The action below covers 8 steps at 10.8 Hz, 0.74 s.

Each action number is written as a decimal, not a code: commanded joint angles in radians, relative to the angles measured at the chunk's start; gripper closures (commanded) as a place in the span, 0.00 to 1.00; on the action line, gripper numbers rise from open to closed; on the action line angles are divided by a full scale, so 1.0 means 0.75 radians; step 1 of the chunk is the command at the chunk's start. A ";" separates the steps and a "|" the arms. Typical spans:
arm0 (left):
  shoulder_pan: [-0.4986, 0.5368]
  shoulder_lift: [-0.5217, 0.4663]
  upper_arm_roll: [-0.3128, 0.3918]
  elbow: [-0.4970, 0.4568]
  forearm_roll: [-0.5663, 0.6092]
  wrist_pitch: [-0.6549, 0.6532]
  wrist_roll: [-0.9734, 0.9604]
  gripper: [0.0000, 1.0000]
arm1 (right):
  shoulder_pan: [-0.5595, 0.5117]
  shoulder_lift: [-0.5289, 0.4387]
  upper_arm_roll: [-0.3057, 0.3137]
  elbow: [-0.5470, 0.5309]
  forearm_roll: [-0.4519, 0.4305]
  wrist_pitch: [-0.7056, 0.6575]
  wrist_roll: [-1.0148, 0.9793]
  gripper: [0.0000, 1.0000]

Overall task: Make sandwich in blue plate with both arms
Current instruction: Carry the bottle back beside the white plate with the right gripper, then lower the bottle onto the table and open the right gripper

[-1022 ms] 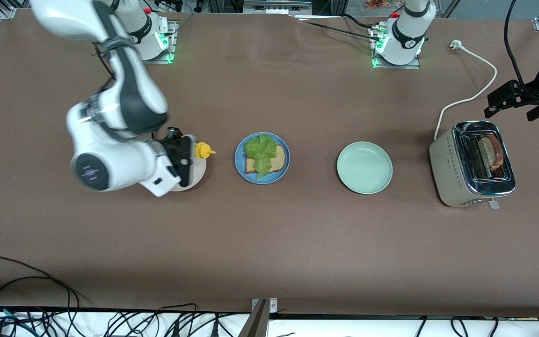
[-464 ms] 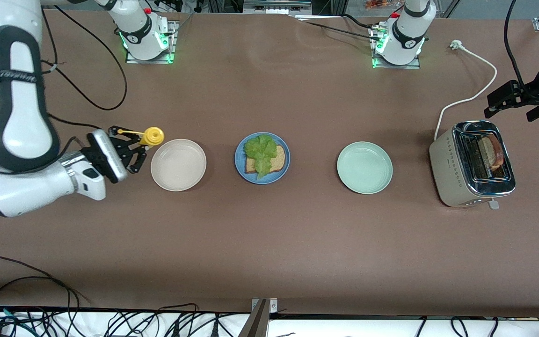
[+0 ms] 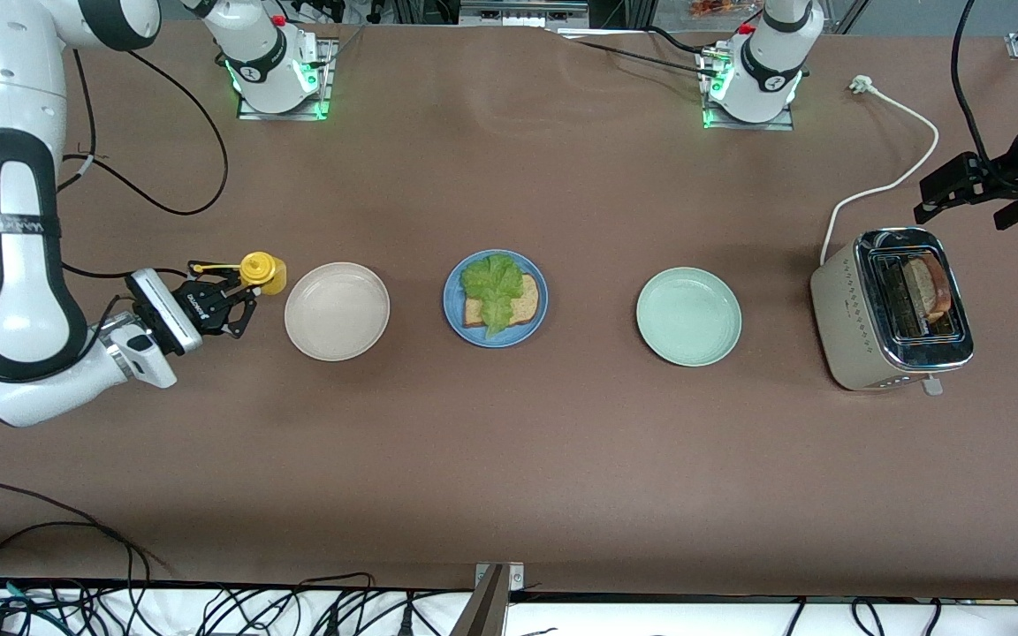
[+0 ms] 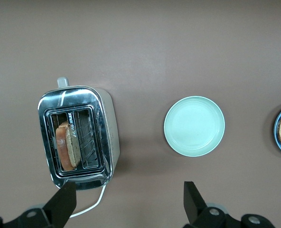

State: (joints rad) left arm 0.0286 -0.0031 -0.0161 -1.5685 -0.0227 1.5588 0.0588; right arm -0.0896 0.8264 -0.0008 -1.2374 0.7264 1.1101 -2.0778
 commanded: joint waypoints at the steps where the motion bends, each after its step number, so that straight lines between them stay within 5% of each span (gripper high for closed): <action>1: 0.005 -0.014 -0.001 -0.017 -0.013 0.016 0.016 0.00 | -0.085 0.119 0.019 -0.007 -0.027 -0.014 -0.142 0.88; 8: 0.005 -0.014 -0.001 -0.023 -0.013 0.018 0.016 0.00 | -0.179 0.209 0.017 -0.003 -0.185 0.103 -0.342 0.88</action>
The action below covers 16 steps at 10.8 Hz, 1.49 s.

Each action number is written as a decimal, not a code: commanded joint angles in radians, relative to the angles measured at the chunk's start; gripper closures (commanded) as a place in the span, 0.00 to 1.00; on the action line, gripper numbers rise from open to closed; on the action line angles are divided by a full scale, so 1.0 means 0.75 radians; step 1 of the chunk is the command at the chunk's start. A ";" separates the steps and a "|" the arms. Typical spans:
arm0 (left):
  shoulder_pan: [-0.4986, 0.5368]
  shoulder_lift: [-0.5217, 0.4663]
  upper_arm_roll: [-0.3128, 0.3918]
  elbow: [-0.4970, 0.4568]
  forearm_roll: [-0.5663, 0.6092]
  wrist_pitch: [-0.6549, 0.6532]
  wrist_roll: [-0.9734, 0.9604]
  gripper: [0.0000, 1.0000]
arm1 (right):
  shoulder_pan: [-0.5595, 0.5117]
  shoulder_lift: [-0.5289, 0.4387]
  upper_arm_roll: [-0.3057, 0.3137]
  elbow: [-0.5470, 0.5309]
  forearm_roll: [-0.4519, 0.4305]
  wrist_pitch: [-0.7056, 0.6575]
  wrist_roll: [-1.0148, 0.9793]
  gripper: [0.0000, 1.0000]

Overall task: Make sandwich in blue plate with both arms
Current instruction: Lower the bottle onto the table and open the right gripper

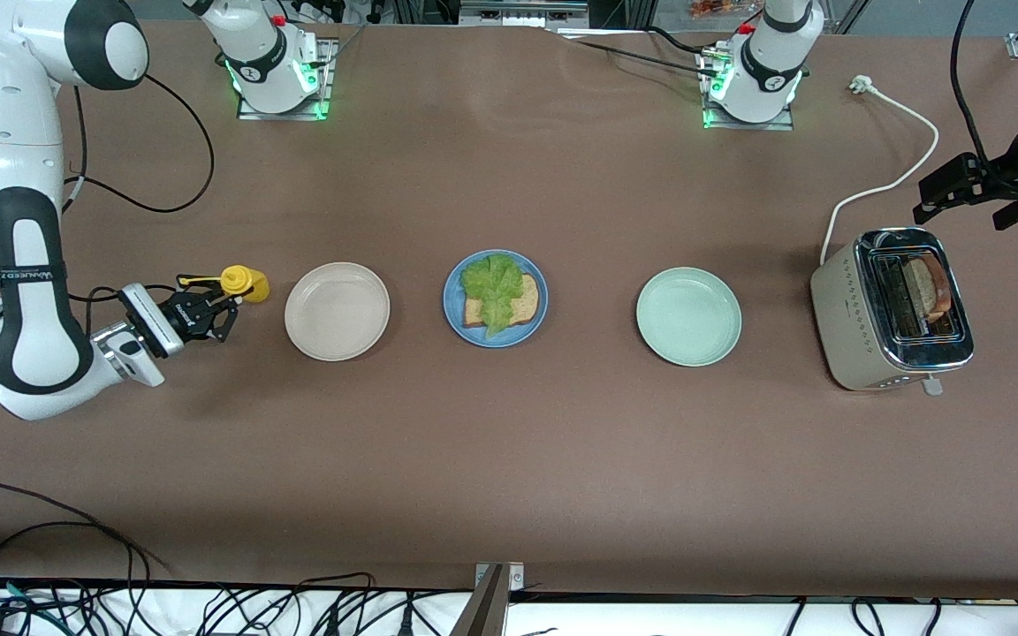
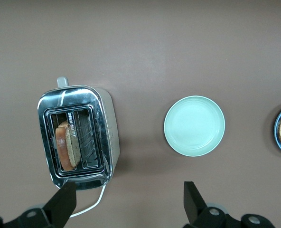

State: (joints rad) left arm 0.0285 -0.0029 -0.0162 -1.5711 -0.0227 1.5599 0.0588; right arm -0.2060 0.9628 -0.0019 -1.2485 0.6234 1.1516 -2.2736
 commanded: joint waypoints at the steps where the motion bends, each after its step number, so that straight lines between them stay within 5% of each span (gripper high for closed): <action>1: 0.005 -0.015 -0.001 -0.020 -0.013 0.017 0.016 0.00 | -0.024 0.031 0.019 0.010 -0.052 0.070 -0.122 0.88; 11: 0.005 -0.017 -0.003 -0.024 -0.013 0.017 0.014 0.00 | -0.020 0.070 0.021 0.008 -0.091 0.117 -0.257 0.88; 12: 0.005 -0.017 -0.003 -0.026 -0.013 0.017 0.016 0.00 | -0.020 0.074 0.021 0.008 -0.091 0.117 -0.255 0.77; 13: 0.005 -0.017 -0.003 -0.026 -0.013 0.017 0.016 0.00 | -0.022 0.074 0.021 0.004 -0.087 0.115 -0.255 0.34; 14: 0.005 -0.017 -0.003 -0.026 -0.013 0.017 0.016 0.00 | -0.024 0.072 0.021 0.002 -0.083 0.105 -0.249 0.03; 16: 0.005 -0.019 -0.003 -0.026 -0.013 0.017 0.016 0.00 | -0.024 0.058 0.003 0.014 -0.095 0.101 -0.219 0.00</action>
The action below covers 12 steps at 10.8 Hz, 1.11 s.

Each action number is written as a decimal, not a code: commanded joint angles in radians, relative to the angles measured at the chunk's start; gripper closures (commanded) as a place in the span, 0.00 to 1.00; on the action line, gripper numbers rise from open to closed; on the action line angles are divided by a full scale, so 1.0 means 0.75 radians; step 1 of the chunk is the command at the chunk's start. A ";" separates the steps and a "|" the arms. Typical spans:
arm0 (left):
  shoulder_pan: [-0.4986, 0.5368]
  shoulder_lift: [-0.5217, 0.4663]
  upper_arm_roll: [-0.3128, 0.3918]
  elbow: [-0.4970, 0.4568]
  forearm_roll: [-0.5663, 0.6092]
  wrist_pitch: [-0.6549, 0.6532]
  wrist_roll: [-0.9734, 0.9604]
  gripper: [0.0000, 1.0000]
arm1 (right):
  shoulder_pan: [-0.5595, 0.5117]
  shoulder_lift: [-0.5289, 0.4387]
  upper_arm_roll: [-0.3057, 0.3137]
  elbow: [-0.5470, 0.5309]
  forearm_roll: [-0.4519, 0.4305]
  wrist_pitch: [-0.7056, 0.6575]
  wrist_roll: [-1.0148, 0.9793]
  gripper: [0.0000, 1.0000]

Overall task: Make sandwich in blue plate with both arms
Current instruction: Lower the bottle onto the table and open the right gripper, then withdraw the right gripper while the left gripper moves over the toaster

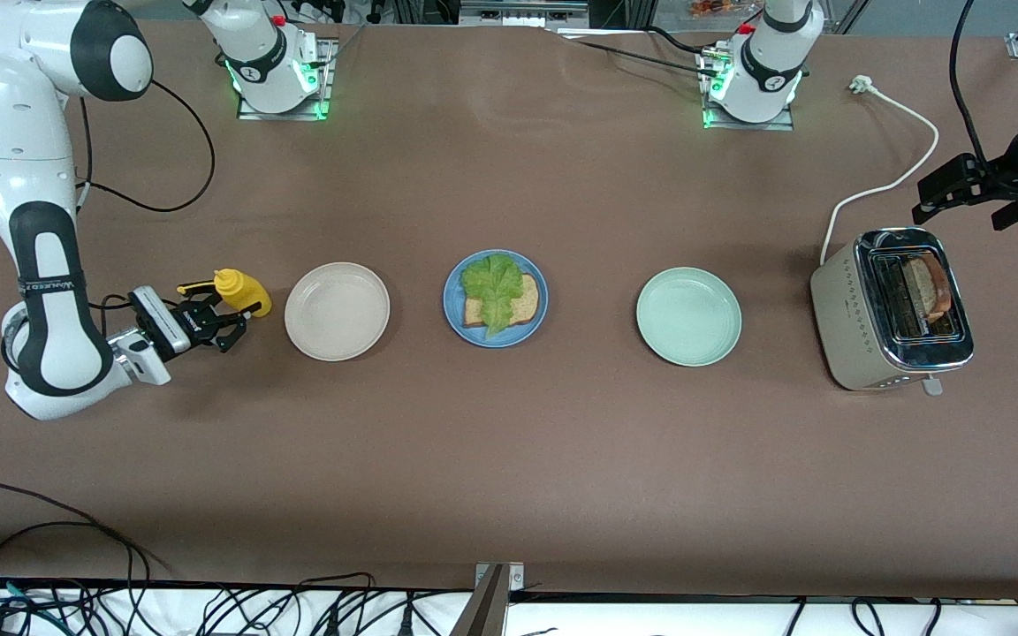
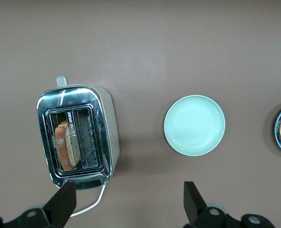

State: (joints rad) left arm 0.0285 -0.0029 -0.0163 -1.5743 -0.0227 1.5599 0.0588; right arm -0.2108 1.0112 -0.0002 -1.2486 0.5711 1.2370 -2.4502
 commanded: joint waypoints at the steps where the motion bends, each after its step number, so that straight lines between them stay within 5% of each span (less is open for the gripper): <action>1: 0.005 -0.019 -0.003 -0.022 -0.013 0.017 0.016 0.00 | -0.011 -0.015 -0.032 0.018 -0.027 -0.005 0.033 0.00; 3: 0.007 -0.019 -0.003 -0.022 -0.013 0.017 0.016 0.00 | 0.001 -0.031 -0.106 0.067 -0.054 0.022 0.041 0.00; 6: 0.007 -0.017 -0.003 -0.022 -0.013 0.017 0.016 0.00 | 0.015 -0.035 -0.112 0.243 -0.237 0.091 0.184 0.00; 12: 0.007 -0.021 -0.003 -0.028 -0.013 0.017 0.016 0.00 | 0.121 -0.274 -0.106 0.254 -0.610 0.140 0.838 0.01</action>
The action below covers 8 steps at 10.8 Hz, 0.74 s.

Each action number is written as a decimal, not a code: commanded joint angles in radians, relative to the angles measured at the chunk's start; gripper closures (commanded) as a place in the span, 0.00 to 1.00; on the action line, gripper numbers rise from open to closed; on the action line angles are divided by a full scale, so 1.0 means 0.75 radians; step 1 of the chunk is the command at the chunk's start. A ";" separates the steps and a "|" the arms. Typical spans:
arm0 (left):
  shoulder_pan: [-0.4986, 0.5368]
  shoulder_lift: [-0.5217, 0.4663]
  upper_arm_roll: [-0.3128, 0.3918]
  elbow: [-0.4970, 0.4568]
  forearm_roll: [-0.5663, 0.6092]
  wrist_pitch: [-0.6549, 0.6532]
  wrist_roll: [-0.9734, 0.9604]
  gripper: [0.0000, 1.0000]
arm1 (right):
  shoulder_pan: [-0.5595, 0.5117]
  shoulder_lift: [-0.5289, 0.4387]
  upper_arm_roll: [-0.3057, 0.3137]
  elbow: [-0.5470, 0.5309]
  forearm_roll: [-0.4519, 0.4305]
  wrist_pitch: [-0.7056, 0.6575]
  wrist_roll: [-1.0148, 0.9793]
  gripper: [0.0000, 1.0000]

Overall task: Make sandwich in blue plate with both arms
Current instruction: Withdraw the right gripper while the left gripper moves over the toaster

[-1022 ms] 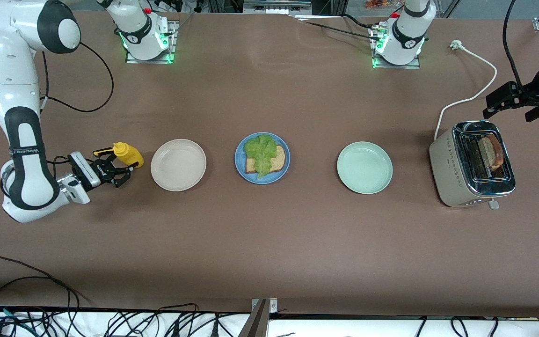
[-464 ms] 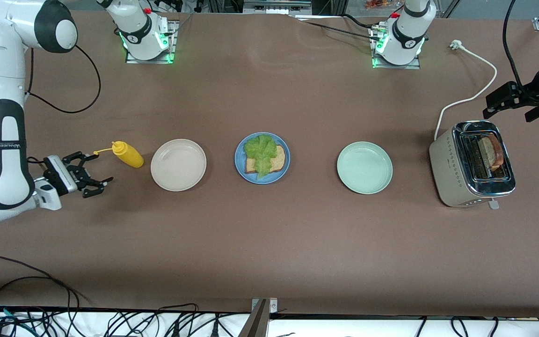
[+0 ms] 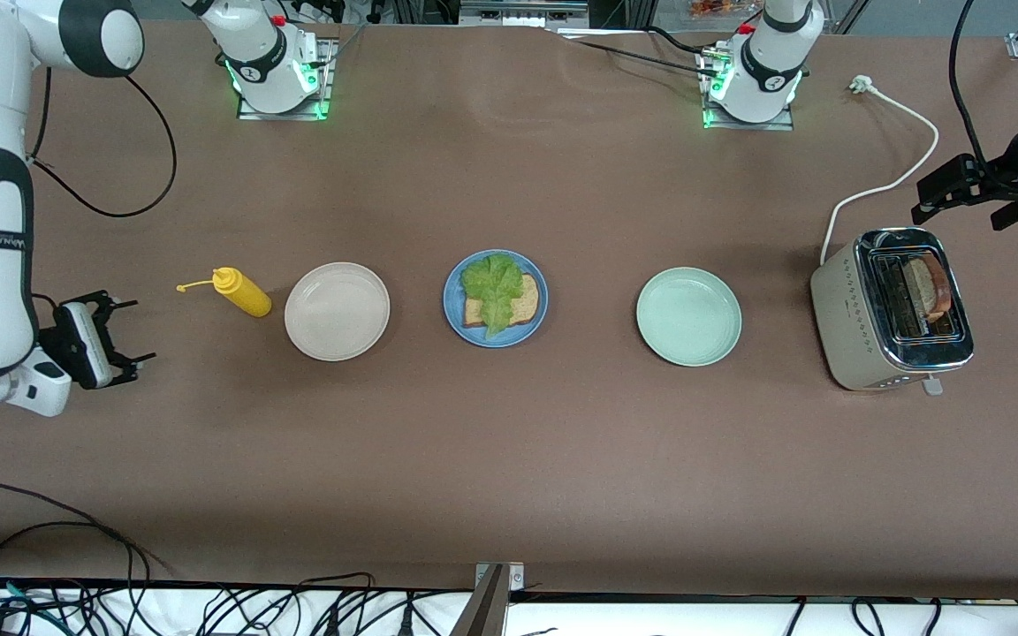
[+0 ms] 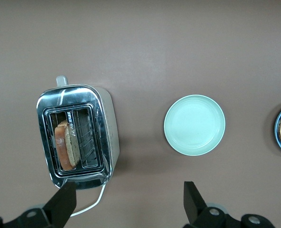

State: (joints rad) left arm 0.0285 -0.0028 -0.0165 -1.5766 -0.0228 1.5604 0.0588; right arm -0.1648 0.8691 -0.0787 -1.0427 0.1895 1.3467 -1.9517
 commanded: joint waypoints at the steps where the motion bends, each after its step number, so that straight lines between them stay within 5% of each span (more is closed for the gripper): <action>1: 0.007 -0.021 -0.003 -0.025 -0.013 0.016 0.016 0.00 | 0.066 -0.095 -0.003 -0.021 -0.114 -0.010 0.221 0.01; 8: 0.062 -0.021 0.018 -0.115 -0.013 0.122 0.032 0.00 | 0.097 -0.212 0.005 -0.023 -0.159 -0.084 0.544 0.01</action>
State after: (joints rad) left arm 0.0342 -0.0029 -0.0084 -1.6006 -0.0227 1.5925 0.0588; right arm -0.0982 0.7556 -0.0791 -1.0426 0.0916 1.3186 -1.6298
